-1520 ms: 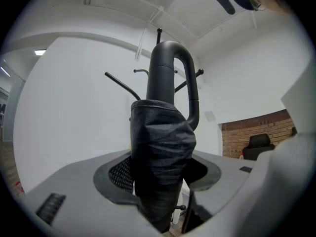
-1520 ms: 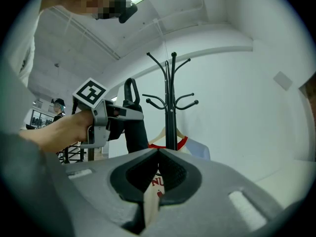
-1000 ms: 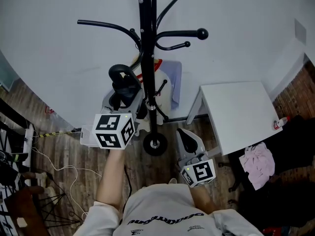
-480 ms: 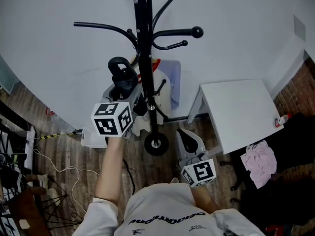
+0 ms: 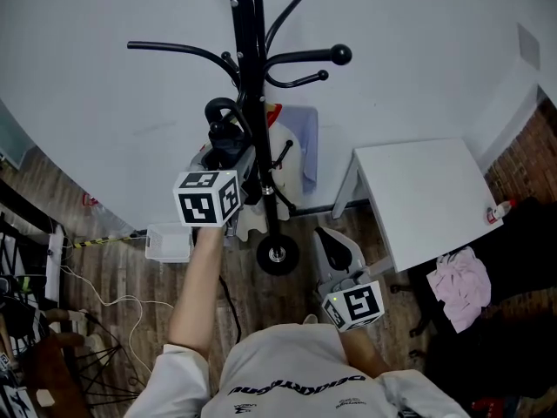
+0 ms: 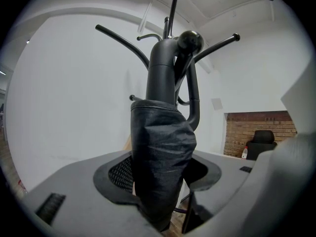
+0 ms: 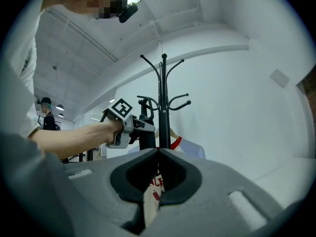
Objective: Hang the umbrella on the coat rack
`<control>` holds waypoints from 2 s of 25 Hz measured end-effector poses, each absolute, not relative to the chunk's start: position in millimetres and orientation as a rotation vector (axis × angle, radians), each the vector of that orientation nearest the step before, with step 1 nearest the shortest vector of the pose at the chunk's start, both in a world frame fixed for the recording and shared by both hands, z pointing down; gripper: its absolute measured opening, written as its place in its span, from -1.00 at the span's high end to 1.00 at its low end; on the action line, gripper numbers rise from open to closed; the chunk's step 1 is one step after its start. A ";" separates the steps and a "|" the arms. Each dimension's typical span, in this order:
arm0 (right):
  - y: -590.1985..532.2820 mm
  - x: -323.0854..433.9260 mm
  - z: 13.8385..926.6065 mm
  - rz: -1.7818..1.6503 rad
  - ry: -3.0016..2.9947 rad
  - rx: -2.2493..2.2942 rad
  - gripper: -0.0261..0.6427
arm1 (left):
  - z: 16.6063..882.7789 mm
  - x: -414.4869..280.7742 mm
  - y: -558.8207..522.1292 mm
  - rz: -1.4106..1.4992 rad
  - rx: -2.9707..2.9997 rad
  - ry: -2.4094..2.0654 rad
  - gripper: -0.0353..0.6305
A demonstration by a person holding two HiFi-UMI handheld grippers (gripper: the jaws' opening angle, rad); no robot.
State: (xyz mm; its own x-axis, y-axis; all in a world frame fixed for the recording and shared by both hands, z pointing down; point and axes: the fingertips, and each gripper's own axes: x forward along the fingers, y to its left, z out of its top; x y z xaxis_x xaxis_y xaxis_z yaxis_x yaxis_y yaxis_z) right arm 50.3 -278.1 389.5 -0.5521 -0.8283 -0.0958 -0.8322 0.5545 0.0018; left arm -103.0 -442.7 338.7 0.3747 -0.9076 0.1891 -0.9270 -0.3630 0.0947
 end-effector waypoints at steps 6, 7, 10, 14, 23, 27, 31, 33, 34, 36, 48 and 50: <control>-278.5 54.1 390.0 0.064 2.689 -1.453 0.94 | 353.3 -100.7 -450.4 0.200 2.421 -1.644 0.15; -279.0 54.4 390.3 0.065 2.687 -1.454 0.94 | 356.4 -100.1 -452.4 0.207 2.417 -1.641 0.15; -280.8 56.2 391.5 0.065 2.685 -1.462 0.94 | 366.5 -99.5 -457.6 0.217 2.401 -1.633 0.15; -284.3 60.7 396.1 0.051 2.687 -1.476 0.94 | 372.4 -98.8 -463.8 0.217 2.393 -1.630 0.14; -284.0 65.2 398.5 0.048 2.684 -1.489 0.94 | 372.4 -92.9 -469.0 0.162 2.419 -1.637 0.12; -283.6 66.8 398.9 0.047 2.682 -1.491 0.94 | 371.9 -94.1 -469.5 0.147 2.451 -1.659 0.11; -282.8 65.5 399.5 0.048 2.687 -1.484 0.94 | 368.1 -93.7 -466.7 0.127 2.502 -1.709 0.04; -282.3 64.6 400.7 0.043 2.689 -1.479 0.94 | 362.7 -93.5 -465.0 0.097 2.520 -1.739 -0.08; -281.8 63.8 401.0 0.042 2.689 -1.477 0.94 | 359.5 -94.0 -464.3 0.078 2.523 -1.746 -0.12; -279.8 62.4 399.4 0.049 2.691 -1.474 0.94 | 354.2 -94.3 -462.1 0.057 2.527 -1.748 -0.15; -273.1 63.1 403.1 0.041 2.703 -1.479 0.94 | 339.8 -91.7 -431.2 -0.049 2.537 -1.772 -0.16; -272.3 62.3 404.4 0.036 2.708 -1.474 0.94 | 337.4 -91.9 -423.7 -0.087 2.527 -1.778 -0.15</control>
State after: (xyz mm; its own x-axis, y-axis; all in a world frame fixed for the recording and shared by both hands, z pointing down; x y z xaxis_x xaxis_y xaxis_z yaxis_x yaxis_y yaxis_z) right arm 62.3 -272.3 404.4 -0.5415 -0.8384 -0.0621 -0.8397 0.5430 -0.0073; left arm -91.9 -423.7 337.4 0.3373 -0.9412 -0.0172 -0.9384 -0.3376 0.0735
